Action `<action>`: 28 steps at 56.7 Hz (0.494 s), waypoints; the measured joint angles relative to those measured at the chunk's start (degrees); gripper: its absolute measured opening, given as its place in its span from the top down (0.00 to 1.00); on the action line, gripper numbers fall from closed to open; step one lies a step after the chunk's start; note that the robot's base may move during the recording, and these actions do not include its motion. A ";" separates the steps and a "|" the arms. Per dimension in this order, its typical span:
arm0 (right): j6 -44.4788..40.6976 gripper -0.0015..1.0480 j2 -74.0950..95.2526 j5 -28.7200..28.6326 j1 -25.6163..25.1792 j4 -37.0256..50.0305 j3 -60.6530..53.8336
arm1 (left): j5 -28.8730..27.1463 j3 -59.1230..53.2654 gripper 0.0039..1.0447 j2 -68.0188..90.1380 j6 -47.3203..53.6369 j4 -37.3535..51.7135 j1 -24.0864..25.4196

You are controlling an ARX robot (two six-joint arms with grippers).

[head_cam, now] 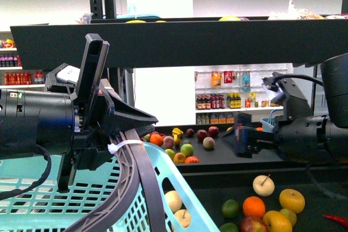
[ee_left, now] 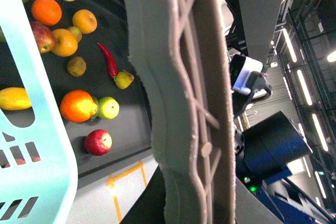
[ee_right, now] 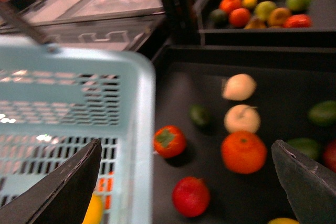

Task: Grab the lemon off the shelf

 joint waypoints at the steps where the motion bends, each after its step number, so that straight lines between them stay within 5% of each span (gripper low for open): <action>1: -1.11 0.07 1.22 1.77 -1.25 -1.18 1.14 | 0.00 0.00 0.92 0.00 0.00 0.00 0.00; 9: -8.76 0.07 9.88 8.70 -4.96 -4.31 4.46 | 0.26 -0.02 0.92 0.00 -0.31 0.00 -0.02; 28: -37.83 0.07 31.15 -4.22 -7.17 -9.46 13.86 | -0.02 -0.02 0.92 0.00 -0.15 0.00 0.02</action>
